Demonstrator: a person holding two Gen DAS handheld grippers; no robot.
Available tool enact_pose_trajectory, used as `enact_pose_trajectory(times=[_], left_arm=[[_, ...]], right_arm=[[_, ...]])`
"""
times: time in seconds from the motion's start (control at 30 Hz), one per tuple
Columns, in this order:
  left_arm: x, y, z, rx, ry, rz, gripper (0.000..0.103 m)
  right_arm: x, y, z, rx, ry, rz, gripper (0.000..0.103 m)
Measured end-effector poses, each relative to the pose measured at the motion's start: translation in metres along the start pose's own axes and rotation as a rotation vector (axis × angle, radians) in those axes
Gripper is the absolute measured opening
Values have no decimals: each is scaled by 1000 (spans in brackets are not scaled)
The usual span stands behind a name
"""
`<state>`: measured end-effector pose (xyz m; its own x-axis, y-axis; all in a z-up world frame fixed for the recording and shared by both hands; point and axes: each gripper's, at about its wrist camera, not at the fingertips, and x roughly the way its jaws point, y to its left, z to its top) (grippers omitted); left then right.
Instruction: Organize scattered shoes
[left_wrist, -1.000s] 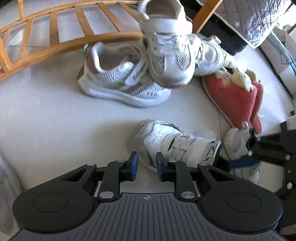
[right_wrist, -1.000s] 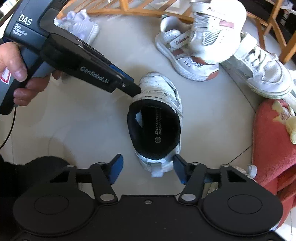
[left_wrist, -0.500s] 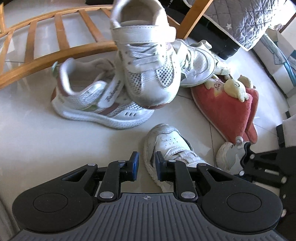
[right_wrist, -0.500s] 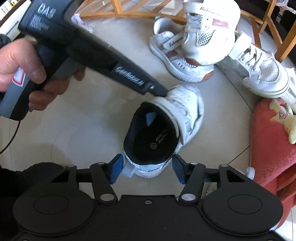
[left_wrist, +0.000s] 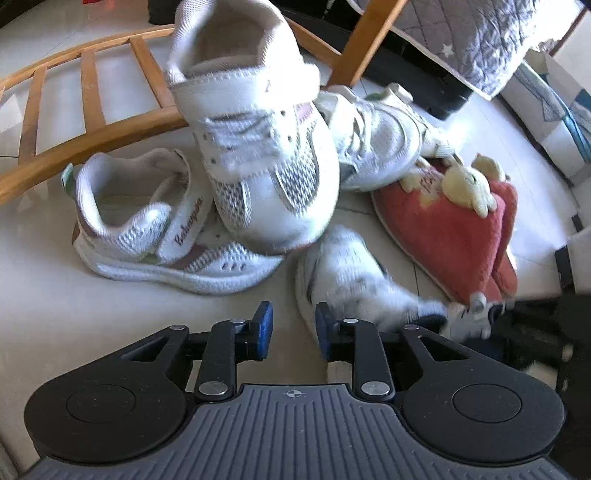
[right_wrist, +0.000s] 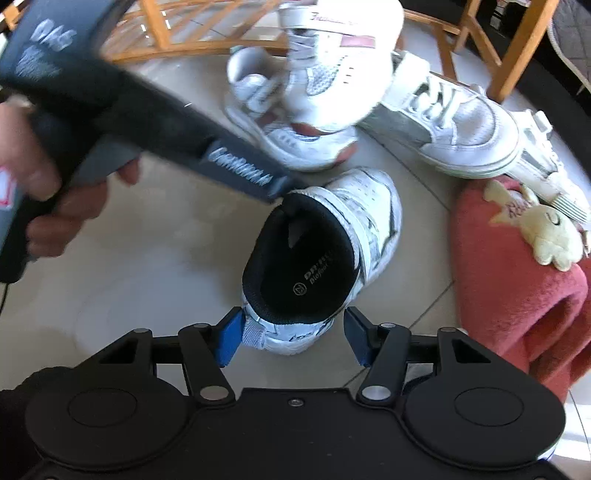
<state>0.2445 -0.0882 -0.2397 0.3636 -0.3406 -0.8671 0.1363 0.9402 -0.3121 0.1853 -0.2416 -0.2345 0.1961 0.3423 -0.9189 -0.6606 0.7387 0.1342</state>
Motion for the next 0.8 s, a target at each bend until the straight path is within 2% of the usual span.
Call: enact_pose_trajectory(times=[0.37, 0.6, 0.7, 0.8], left_arm=[[-24, 25, -37, -86, 33, -2, 27], [-33, 27, -60, -104, 62, -10, 28], [-34, 24, -68, -111, 79, -22, 28], [-34, 18, -73, -98, 90, -36, 29]], right_arm=[[-43, -9, -26, 26, -11, 23, 65], [-31, -23, -42, 83, 6, -27, 64], [-24, -29, -41, 94, 16, -37, 61], [-13, -30, -43, 87, 45, -46, 49]])
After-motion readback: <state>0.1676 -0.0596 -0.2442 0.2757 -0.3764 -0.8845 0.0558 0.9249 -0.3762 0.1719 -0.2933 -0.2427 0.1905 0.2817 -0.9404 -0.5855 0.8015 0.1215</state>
